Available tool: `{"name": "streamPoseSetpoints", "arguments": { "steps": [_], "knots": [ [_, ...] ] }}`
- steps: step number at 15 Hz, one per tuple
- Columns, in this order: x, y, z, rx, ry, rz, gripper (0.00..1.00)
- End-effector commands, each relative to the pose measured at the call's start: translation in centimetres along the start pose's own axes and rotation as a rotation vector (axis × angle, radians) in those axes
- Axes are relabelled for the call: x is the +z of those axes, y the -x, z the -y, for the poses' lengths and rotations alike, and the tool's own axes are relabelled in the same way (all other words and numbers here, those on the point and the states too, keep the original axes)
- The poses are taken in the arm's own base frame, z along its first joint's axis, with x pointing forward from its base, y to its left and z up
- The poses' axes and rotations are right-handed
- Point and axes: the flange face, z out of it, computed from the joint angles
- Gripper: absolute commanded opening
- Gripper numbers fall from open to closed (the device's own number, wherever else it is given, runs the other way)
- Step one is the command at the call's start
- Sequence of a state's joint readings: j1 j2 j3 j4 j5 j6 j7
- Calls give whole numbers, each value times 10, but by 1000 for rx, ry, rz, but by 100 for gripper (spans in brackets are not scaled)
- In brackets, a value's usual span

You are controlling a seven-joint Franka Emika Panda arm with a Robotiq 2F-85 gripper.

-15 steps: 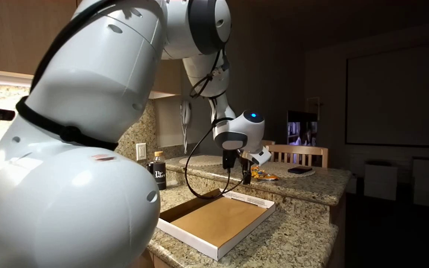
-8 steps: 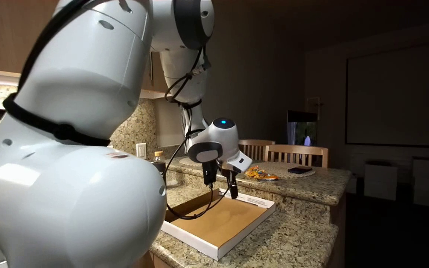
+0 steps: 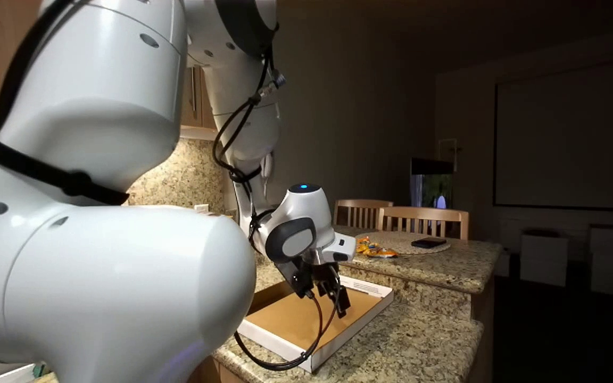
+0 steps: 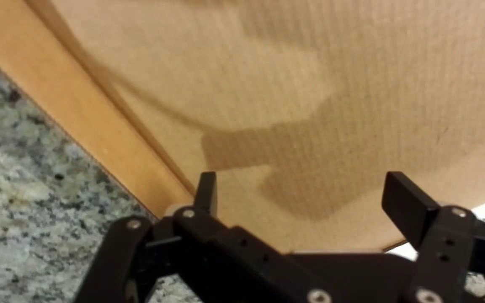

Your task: Pick up the two objects on the cover box and put them on the counter

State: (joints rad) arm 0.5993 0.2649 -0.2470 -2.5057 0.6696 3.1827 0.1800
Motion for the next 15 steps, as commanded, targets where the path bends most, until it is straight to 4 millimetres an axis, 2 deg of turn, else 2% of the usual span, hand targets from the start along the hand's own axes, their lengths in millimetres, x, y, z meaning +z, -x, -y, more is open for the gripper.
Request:
{"name": "streamPoseSetpoints", "arguments": {
  "steps": [1, 4, 7, 9, 12, 14, 15],
  "knots": [
    [-34, -9, 14, -203, -21, -10, 100],
    [-55, -34, 30, -374, 7, 34, 100],
    [-73, -78, 32, -447, 160, 95, 100],
    [-99, -100, 30, -484, 230, 108, 100],
    [-127, -120, 18, -545, 306, 101, 100],
    [-134, -125, -7, -569, 308, 128, 100],
    [-122, -126, 11, -551, 313, 110, 100]
  ]
}}
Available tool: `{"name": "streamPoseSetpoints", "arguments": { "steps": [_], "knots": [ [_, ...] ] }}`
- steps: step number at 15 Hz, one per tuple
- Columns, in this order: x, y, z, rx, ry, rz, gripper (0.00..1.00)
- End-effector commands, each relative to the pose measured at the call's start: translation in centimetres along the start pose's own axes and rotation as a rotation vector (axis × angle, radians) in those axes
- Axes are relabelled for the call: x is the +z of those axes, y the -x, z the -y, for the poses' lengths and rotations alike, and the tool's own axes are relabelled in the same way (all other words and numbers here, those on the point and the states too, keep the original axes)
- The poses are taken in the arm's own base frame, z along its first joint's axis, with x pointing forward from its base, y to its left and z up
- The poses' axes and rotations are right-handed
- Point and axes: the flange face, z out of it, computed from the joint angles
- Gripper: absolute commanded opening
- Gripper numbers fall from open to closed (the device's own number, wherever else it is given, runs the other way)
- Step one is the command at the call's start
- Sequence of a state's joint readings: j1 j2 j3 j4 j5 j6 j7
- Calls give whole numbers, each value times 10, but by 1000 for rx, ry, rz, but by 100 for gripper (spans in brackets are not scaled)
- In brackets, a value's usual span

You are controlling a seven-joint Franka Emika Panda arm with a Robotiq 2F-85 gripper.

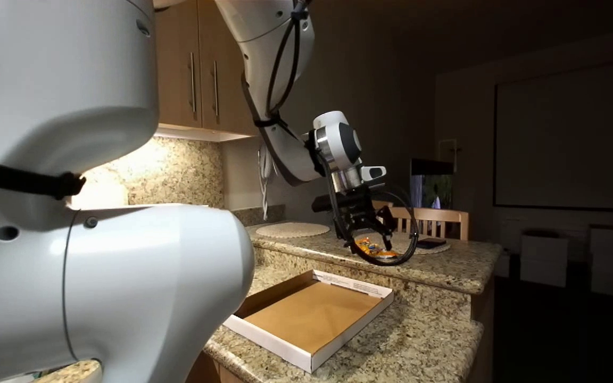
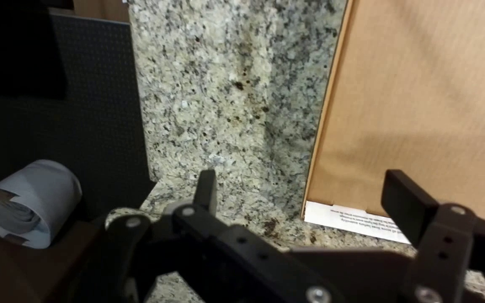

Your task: Pick up the two objects on the cover box and put them on the counter

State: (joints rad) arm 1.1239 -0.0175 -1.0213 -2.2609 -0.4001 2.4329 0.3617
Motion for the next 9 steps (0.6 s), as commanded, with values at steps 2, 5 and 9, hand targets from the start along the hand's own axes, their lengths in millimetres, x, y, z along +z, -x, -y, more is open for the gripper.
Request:
{"name": "streamPoseSetpoints", "arguments": {
  "steps": [2, 5, 9],
  "knots": [
    [1, 4, -15, 10, -10, 10, 100],
    [0, 6, -17, 9, -16, 11, 100],
    [0, 6, -13, 2, -18, 10, 100]
  ]
}}
